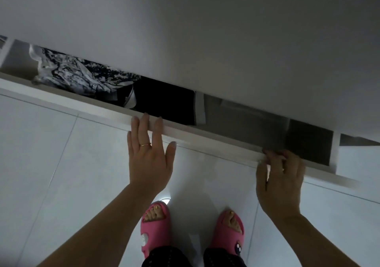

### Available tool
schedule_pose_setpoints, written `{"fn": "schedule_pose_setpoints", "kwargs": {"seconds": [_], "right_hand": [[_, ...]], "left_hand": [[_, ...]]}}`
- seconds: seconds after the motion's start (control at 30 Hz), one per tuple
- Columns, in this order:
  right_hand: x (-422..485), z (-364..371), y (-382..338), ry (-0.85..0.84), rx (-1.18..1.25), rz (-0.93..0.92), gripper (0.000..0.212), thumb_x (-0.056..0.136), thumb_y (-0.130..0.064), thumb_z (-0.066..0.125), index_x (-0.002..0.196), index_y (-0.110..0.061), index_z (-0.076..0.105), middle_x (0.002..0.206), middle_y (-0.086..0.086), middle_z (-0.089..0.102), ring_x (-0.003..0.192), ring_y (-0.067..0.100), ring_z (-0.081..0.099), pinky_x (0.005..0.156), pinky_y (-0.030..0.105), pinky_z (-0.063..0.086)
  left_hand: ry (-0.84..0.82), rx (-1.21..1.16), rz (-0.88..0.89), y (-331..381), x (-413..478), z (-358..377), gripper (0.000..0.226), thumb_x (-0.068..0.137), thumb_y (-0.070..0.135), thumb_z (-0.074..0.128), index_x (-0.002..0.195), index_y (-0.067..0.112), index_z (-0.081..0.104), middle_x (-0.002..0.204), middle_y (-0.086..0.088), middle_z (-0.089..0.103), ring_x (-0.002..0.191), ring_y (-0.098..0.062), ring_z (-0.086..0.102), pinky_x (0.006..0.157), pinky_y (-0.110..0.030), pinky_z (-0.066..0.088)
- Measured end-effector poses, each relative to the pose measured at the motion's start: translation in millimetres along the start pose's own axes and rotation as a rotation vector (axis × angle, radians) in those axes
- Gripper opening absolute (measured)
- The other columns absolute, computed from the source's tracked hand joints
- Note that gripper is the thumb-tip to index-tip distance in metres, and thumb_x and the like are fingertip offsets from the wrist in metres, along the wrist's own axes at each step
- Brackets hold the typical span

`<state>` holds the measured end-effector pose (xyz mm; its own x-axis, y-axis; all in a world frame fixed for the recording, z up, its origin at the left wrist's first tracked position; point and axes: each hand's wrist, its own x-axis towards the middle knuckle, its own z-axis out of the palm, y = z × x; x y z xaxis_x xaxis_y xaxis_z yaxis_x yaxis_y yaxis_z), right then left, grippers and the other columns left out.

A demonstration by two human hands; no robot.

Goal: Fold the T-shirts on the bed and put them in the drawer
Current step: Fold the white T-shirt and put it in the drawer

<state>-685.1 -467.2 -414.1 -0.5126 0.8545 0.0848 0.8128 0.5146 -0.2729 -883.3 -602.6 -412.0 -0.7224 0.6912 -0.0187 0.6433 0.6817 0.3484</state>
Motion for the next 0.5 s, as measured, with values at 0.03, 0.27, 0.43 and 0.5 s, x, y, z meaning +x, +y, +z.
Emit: {"fn": "schedule_pose_setpoints", "kwargs": {"seconds": [0.03,0.27,0.43,0.5], "right_hand": [[-0.5,0.6,-2.4,0.022,0.016,0.029,0.044,0.087,-0.028,0.041,0.106,0.005,0.060,0.109,0.029,0.055,0.104,0.038,0.045,0.086,0.048,0.043],[19.5,5.4,-12.0,-0.185,0.199,0.169,0.027,0.076,-0.008,0.066,0.100,0.000,0.057,0.097,0.016,0.056,0.098,0.036,0.048,0.079,0.033,0.032],[62.6,5.5,-9.7,-0.413,0.126,0.215,0.053,0.082,-0.025,0.059,0.130,-0.010,0.042,0.132,0.009,0.043,0.128,0.026,0.025,0.100,0.035,0.027],[71.3,-0.5,-9.1,-0.458,0.123,0.221,0.060,0.083,-0.028,0.059,0.136,-0.012,0.034,0.137,0.008,0.037,0.131,0.024,0.019,0.103,0.037,0.026]], "left_hand": [[-0.011,-0.045,-0.016,6.6,-1.4,1.4,0.058,0.091,0.033,0.043,0.132,-0.007,0.042,0.138,-0.035,0.036,0.131,-0.052,0.029,0.103,-0.059,0.026],[-0.186,-0.230,-0.071,50.5,11.5,11.6,0.042,0.083,0.013,0.063,0.119,-0.003,0.049,0.128,-0.024,0.046,0.126,-0.040,0.040,0.102,-0.049,0.039],[-0.306,-0.158,-0.036,61.6,47.3,15.1,0.067,0.086,0.025,0.058,0.142,0.010,0.023,0.151,-0.007,0.018,0.144,-0.023,0.003,0.117,-0.038,0.014],[-0.365,-0.135,-0.040,62.0,56.7,8.6,0.073,0.087,0.027,0.056,0.145,0.014,0.014,0.154,-0.003,0.011,0.144,-0.021,-0.004,0.117,-0.040,0.013]]}}
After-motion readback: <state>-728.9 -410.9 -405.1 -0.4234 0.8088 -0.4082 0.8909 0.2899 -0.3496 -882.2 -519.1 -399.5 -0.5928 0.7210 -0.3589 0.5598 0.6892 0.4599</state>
